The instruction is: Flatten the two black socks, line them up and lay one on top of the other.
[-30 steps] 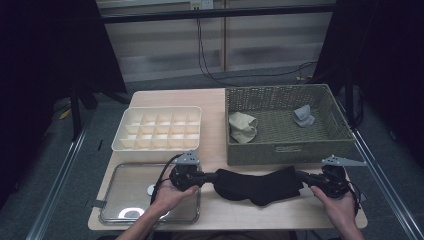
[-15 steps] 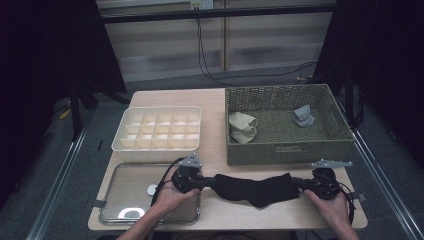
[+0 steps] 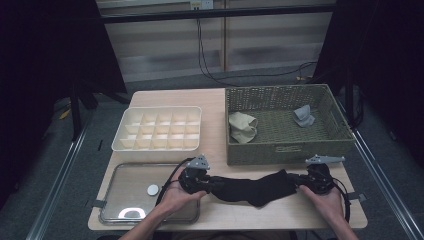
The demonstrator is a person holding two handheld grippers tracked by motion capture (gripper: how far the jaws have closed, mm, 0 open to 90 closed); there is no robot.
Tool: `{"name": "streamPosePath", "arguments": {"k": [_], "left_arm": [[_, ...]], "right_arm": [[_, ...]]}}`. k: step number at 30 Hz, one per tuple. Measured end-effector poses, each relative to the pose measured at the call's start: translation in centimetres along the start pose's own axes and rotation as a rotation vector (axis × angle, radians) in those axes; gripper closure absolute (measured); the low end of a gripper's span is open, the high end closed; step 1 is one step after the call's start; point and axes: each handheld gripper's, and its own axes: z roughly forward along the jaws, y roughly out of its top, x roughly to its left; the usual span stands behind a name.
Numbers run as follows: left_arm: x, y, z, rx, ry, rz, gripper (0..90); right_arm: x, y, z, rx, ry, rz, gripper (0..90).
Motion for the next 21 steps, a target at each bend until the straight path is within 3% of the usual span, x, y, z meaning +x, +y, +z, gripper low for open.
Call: {"name": "streamPosePath", "arguments": {"k": [3, 7, 11, 12, 21], "left_arm": [[0.27, -0.33, 0.39, 0.024, -0.002, -0.006, 74.2], [0.35, -0.59, 0.5, 0.042, -0.006, 0.002, 73.3], [0.11, -0.74, 0.71, 0.023, 0.0, -0.009, 71.8], [0.11, -0.75, 0.69, 0.034, 0.007, 0.006, 71.3], [-0.05, -0.79, 0.72, 0.042, 0.01, 0.003, 68.6]], "right_arm": [[-0.02, -0.02, -0.01, -0.003, 0.004, 0.006, 81.1], [-0.16, -0.01, -0.08, -0.019, 0.011, 0.019, 69.7], [-0.17, -0.07, -0.33, -0.033, 0.004, 0.025, 58.7], [-0.17, -0.07, -0.37, -0.035, 0.007, 0.026, 58.7], [-0.04, -0.26, -0.11, -0.007, 0.005, 0.019, 51.4]]}}
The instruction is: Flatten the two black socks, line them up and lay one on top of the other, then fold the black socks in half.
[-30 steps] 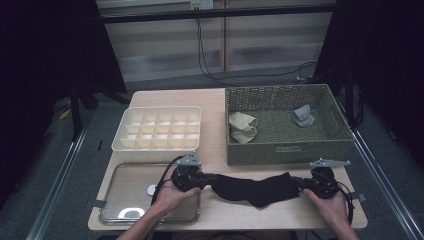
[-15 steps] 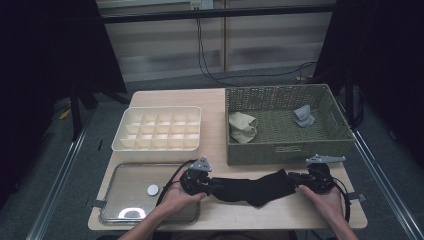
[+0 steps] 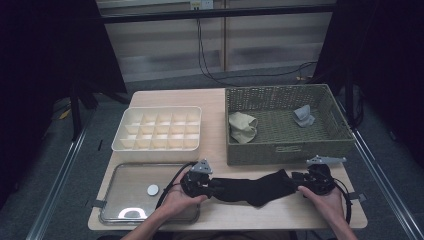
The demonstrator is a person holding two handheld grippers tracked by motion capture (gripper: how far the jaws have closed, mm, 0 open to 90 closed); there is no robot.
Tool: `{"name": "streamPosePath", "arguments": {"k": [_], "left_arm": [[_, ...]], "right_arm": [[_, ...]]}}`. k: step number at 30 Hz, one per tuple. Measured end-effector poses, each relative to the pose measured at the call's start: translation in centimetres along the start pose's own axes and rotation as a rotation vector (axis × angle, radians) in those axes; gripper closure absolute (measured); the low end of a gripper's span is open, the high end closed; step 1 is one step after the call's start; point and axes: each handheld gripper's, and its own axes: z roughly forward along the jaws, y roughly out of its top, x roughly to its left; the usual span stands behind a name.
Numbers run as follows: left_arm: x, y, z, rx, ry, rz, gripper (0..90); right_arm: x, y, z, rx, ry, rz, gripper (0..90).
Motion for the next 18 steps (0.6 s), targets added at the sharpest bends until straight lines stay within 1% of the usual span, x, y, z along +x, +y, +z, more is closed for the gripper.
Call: {"name": "streamPosePath", "arguments": {"k": [1, 2, 4, 5, 6, 7, 8, 10, 11, 12, 14, 16, 18], "left_arm": [[0.0, -0.01, 0.03, -0.006, -0.002, -0.007, 68.6], [0.07, 0.0, -0.01, 0.0, -0.004, -0.001, 68.6], [0.07, -0.01, -0.01, 0.0, -0.005, -0.003, 68.6], [0.06, -0.01, 0.0, 0.0, -0.005, -0.002, 68.6], [0.08, -0.02, 0.01, -0.002, -0.006, -0.003, 68.5], [0.06, -0.06, 0.08, -0.012, -0.007, -0.008, 68.5], [0.07, -0.06, 0.05, -0.008, -0.008, -0.008, 68.4], [0.06, -0.1, 0.06, -0.011, -0.007, -0.011, 68.4], [0.03, -0.15, 0.14, -0.023, -0.008, -0.012, 68.1], [0.03, -0.15, 0.16, -0.024, -0.009, -0.01, 68.0], [0.01, -0.15, 0.15, -0.023, -0.008, -0.012, 67.7], [-0.04, -0.12, 0.08, -0.013, -0.003, -0.007, 67.5], [-0.11, -0.15, 0.08, -0.014, 0.0, -0.006, 67.2]], "right_arm": [[0.04, 0.0, 0.06, 0.003, 0.002, -0.007, 50.4], [0.11, -0.01, 0.09, 0.008, -0.004, -0.007, 50.0], [0.18, -0.04, 0.19, 0.017, -0.006, -0.006, 49.9], [0.18, -0.02, 0.26, 0.013, -0.008, -0.018, 49.6], [0.25, -0.01, 0.28, 0.014, -0.009, -0.017, 49.4], [0.32, 0.01, 0.32, 0.017, -0.012, -0.025, 49.6], [0.37, 0.03, 0.39, 0.015, -0.014, -0.037, 51.4], [0.58, 0.05, 0.52, 0.021, -0.007, -0.053, 60.6], [0.75, 0.07, 0.62, 0.023, -0.01, -0.059, 63.5], [0.87, 0.11, 0.67, 0.027, -0.013, -0.063, 66.1], [0.91, 0.15, 0.74, 0.031, -0.016, -0.054, 72.4], [0.89, 0.14, 0.76, 0.031, -0.015, -0.051, 75.1], [0.94, 0.13, 0.73, 0.035, -0.015, -0.046, 77.6]]}}
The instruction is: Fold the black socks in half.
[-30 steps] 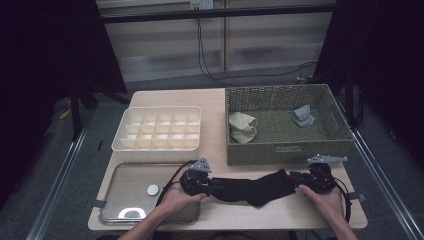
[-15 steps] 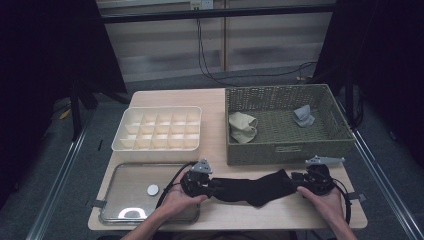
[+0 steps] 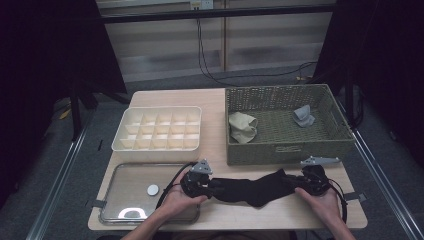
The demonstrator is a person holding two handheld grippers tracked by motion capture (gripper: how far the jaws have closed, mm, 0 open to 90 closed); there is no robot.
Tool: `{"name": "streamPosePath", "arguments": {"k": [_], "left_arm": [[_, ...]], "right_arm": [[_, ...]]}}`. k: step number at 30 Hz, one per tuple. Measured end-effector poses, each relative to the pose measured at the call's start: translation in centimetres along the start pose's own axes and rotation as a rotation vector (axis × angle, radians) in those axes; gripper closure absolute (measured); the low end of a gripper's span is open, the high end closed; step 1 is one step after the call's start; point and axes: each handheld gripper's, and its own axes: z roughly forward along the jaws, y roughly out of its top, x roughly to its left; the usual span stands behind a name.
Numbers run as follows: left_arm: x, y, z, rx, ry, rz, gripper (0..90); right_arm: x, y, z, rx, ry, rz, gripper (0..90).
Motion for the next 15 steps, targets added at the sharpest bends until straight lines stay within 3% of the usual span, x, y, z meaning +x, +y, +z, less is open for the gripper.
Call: {"name": "streamPosePath", "arguments": {"k": [9, 15], "left_arm": [[-0.06, 0.05, 0.07, 0.002, 0.004, 0.0, 67.9], [-0.19, 0.06, 0.06, 0.007, 0.005, 0.001, 65.9]], "right_arm": [[-0.27, 0.08, -0.29, -0.016, 0.04, 0.044, 82.5], [-0.45, 0.17, -0.93, -0.063, 0.072, 0.065, 82.7]]}}
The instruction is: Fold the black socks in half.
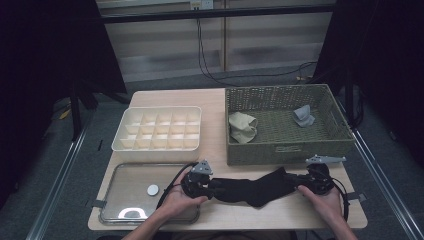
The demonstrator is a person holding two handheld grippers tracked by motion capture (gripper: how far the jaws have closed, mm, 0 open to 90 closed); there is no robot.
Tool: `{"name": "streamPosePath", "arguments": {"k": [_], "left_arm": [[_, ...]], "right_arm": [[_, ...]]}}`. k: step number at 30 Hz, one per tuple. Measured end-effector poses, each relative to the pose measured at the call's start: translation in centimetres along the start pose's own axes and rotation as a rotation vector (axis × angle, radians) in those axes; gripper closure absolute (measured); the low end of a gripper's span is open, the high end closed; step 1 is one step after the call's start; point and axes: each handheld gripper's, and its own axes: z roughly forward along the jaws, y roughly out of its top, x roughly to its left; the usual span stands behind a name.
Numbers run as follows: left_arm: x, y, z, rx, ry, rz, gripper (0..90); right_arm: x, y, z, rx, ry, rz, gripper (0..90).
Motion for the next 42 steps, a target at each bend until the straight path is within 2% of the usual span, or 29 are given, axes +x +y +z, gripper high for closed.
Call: {"name": "streamPosePath", "arguments": {"k": [6, 11, 17, 20, 24, 29, 32, 34, 36, 37, 39, 42], "left_arm": [[0.0, 0.0, 0.1, -0.009, -0.009, -0.013, 63.3], [-0.2, 0.1, -0.2, -0.01, -0.002, -0.005, 60.3], [0.3, 0.4, -2.4, -0.08, 0.01, -0.017, 62.3], [0.9, -0.2, -3.1, -0.064, 0.025, -0.018, 64.1], [1.4, -0.9, -3.5, -0.056, 0.011, -0.033, 62.0], [1.4, -1.0, -2.7, -0.039, -0.004, -0.046, 63.0], [1.2, -1.0, -2.1, -0.017, -0.008, -0.04, 63.7], [1.1, -1.0, -1.9, -0.012, -0.006, -0.038, 63.7], [1.0, -0.9, -1.5, -0.029, -0.013, -0.038, 63.6], [1.0, -0.8, -1.5, -0.01, -0.01, -0.032, 63.6], [1.0, -0.7, -1.4, -0.008, -0.01, -0.026, 63.5], [0.9, -0.6, -1.2, -0.015, -0.012, -0.036, 63.1]], "right_arm": [[0.0, 0.5, -0.7, -0.039, 0.017, 0.012, 82.7], [0.4, 0.9, -0.9, -0.056, 0.023, 0.001, 82.7], [1.1, 1.4, -1.0, -0.06, 0.034, -0.013, 82.7], [1.3, 1.6, -1.1, -0.066, 0.034, -0.016, 82.7], [1.5, 1.7, -1.2, -0.07, 0.039, -0.019, 82.7], [1.6, 2.0, -1.3, -0.075, 0.043, -0.022, 82.7], [1.9, 2.4, -1.5, -0.078, 0.048, -0.03, 82.8], [2.2, 2.7, -1.5, -0.081, 0.051, -0.033, 82.8], [2.5, 3.0, -1.5, -0.08, 0.057, -0.043, 82.8], [2.7, 3.1, -1.5, -0.079, 0.06, -0.048, 82.8], [3.0, 3.3, -1.5, -0.081, 0.069, -0.049, 82.8], [3.6, 3.7, -1.3, -0.084, 0.082, -0.062, 82.8]]}}
